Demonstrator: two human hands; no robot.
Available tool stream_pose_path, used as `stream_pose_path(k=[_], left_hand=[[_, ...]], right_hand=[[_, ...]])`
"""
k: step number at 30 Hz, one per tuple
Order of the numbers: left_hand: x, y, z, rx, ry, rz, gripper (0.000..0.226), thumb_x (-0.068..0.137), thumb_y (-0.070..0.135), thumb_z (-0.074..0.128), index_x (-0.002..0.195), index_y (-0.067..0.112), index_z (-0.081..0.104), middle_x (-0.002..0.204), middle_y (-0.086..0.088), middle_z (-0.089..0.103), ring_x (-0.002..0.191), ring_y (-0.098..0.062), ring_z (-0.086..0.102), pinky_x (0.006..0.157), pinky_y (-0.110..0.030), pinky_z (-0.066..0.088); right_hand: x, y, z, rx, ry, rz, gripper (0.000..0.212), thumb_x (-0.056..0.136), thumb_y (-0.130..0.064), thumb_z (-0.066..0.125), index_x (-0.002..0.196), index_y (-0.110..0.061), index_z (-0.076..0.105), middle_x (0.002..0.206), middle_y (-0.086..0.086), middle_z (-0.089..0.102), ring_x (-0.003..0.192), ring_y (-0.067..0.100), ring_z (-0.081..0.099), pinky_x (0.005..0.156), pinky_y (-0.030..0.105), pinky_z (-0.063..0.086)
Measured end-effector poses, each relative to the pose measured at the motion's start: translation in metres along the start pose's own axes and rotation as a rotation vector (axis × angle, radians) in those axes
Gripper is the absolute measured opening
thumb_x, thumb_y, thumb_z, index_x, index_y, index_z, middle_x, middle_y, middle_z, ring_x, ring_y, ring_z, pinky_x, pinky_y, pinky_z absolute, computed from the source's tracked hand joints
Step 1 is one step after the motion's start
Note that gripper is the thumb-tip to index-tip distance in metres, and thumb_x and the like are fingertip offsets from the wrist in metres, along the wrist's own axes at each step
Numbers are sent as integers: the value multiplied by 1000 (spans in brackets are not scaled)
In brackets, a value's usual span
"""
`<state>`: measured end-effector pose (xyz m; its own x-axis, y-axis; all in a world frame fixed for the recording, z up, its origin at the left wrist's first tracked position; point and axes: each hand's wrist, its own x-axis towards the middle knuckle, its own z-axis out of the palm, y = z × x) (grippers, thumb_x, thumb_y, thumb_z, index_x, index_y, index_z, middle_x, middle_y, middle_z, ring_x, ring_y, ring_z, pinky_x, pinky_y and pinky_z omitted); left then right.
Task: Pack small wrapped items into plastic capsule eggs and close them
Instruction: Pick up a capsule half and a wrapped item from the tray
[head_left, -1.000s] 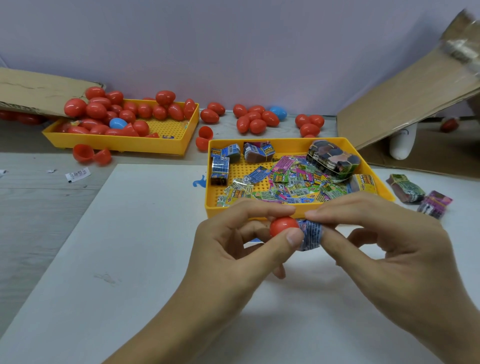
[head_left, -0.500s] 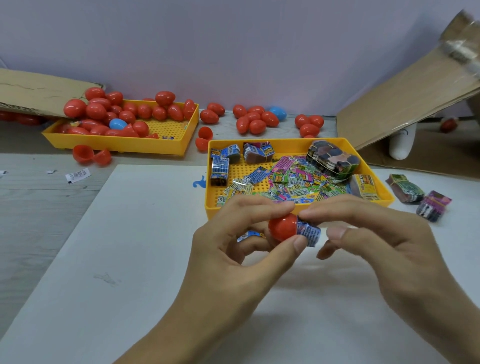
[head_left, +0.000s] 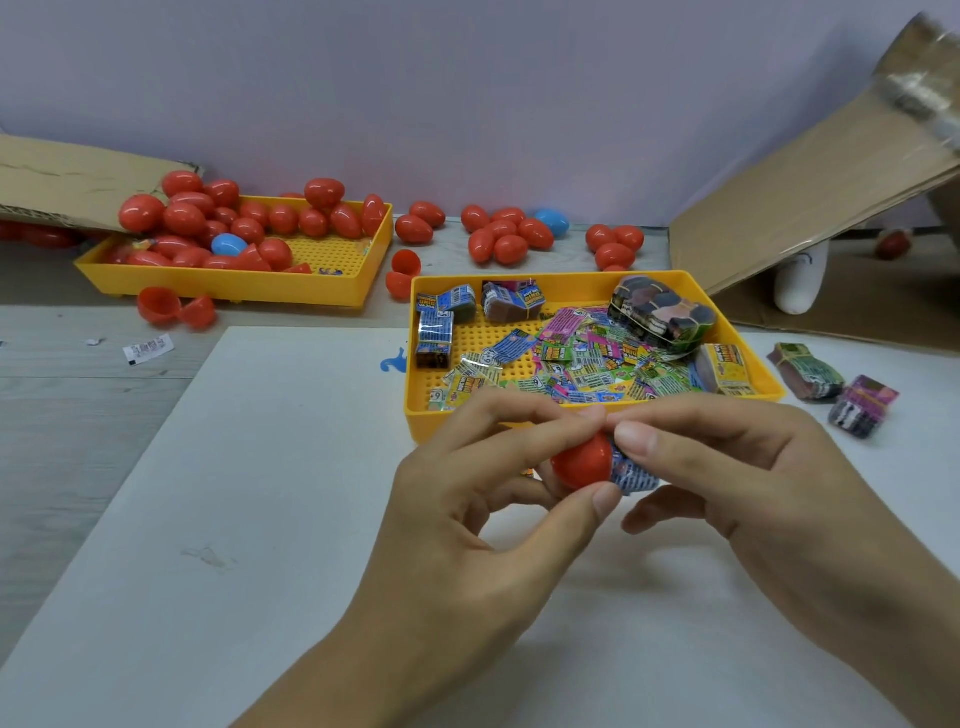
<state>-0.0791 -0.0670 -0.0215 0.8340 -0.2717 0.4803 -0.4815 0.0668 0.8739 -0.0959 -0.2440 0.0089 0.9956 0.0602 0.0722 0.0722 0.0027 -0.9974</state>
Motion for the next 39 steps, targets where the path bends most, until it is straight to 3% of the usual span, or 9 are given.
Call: stream_pose_path(k=[7,11,20,26,30,36,39], left_hand=[[-2,0,2,34,-22,23,37,81,8,75,117,13,71,108,-4,60,96,-22,66,72,-23,57],[-2,-1,2,54,-45,47,46,77,-1,75,121,13,68,110,-8,59,94,-24,65,74,-22,58],[-1,0,2,172,-61,99,48,80,4,73,126,13,63,109,-6,58,88,-17,63,73,-22,59],[-3,1,4,55,-64,9,46,83,6,73,127,17,66,111,1,58,93,-19,64,76,-22,59],[-4,2,5,-48,-6,-79,34,80,21,75,114,18,74,104,4,61,86,-18,65,71,-23,57],[-2,1,5,-66,43,-120,29,80,24,73,109,24,75,105,1,65,89,-25,68,71,-33,61],[0,2,3,-195,103,-169,24,81,23,72,104,19,76,101,-7,70,84,-28,73,69,-35,62]], right_hand=[[1,-1,-3,34,-30,162,31,58,-24,89,86,-15,80,94,12,76,82,20,72,59,27,57],[4,-2,-8,140,-90,290,39,61,-32,82,95,-14,79,102,15,75,92,25,72,67,32,60],[7,-1,-12,266,-133,425,40,58,-26,79,97,-16,78,107,17,74,100,30,72,89,45,55],[7,1,-14,344,-172,476,46,62,-26,82,106,-17,76,114,17,72,97,26,71,77,37,59],[5,4,-10,298,-99,458,44,60,-23,84,103,-16,77,112,17,73,102,31,70,80,39,59],[4,3,-8,260,-49,362,37,60,-12,84,96,-17,79,100,14,76,76,18,72,56,27,58],[6,1,-10,279,-74,260,32,71,-20,67,101,-17,78,103,14,75,84,22,73,56,30,57]])
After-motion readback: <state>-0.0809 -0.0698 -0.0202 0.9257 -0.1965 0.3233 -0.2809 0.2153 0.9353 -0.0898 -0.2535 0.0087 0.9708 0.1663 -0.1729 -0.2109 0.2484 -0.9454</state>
